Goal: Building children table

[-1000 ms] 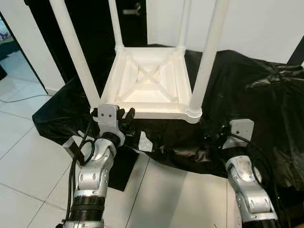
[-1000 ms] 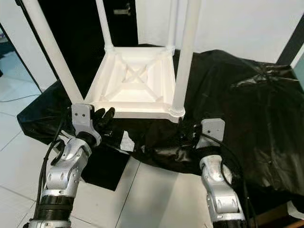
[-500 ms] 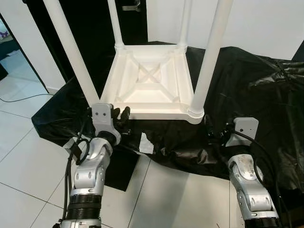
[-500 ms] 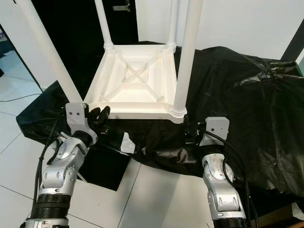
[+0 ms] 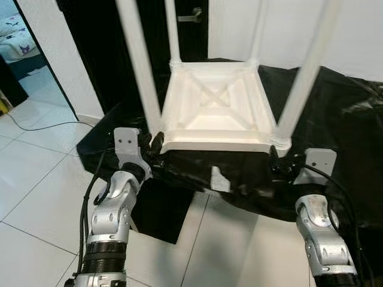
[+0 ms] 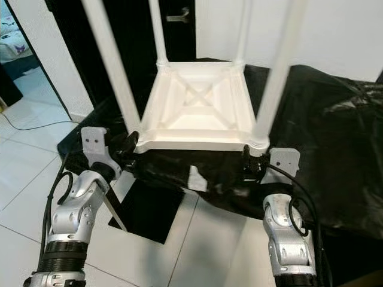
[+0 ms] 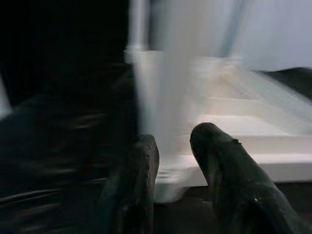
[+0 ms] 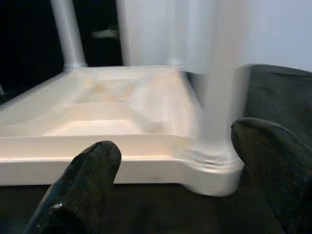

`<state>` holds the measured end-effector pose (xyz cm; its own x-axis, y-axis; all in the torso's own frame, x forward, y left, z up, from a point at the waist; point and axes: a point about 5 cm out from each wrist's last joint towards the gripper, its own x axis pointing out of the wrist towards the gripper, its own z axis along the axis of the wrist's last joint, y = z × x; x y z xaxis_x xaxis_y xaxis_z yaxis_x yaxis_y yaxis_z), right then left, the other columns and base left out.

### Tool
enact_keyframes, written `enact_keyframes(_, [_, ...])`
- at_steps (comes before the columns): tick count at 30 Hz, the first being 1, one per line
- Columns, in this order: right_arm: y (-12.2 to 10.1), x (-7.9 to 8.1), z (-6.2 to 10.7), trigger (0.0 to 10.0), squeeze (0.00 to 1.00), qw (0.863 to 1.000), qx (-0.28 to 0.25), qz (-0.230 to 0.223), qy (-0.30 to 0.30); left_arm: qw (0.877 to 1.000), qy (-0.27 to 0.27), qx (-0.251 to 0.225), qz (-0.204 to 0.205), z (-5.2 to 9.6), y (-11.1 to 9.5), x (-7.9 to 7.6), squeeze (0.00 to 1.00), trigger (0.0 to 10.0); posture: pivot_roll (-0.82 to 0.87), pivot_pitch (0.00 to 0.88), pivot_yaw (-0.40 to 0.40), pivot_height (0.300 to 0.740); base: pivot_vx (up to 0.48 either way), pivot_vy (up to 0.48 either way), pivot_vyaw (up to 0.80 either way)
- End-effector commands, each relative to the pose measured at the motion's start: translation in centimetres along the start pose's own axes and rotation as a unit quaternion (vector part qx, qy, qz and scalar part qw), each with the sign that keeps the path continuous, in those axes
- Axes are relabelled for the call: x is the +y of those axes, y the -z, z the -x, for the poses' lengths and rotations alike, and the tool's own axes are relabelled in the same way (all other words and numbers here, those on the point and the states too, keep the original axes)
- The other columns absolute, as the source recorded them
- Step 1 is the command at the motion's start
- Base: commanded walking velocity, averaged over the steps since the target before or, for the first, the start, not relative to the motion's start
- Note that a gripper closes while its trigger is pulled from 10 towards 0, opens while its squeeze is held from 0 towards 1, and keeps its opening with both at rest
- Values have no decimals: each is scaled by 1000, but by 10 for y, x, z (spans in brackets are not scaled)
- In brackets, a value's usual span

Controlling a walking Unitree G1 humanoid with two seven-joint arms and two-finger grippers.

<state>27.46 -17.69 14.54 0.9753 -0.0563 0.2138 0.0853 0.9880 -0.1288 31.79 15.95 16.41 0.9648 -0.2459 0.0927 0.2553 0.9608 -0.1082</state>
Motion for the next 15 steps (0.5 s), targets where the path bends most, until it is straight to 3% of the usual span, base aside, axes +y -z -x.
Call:
enact_keyframes(1, [3,-5,1,10000,0,1000,6,6,8,1000,9,3,4,-1,3,-4,0,10000,-11,0,17,740,0,0,0])
enact_keyframes(9, [5,-8,1,10000,0,1000,8,9,15,1000,12,-5,-1,1,2,-5,0,10000,-12,0,16,740,0,100,0])
enact_keyframes(15, [9,-13,3,10000,0,999,18,16,34,999,25,-10,-19,2,0,-10,0,10000,-13,0,14,740,0,0,-753])
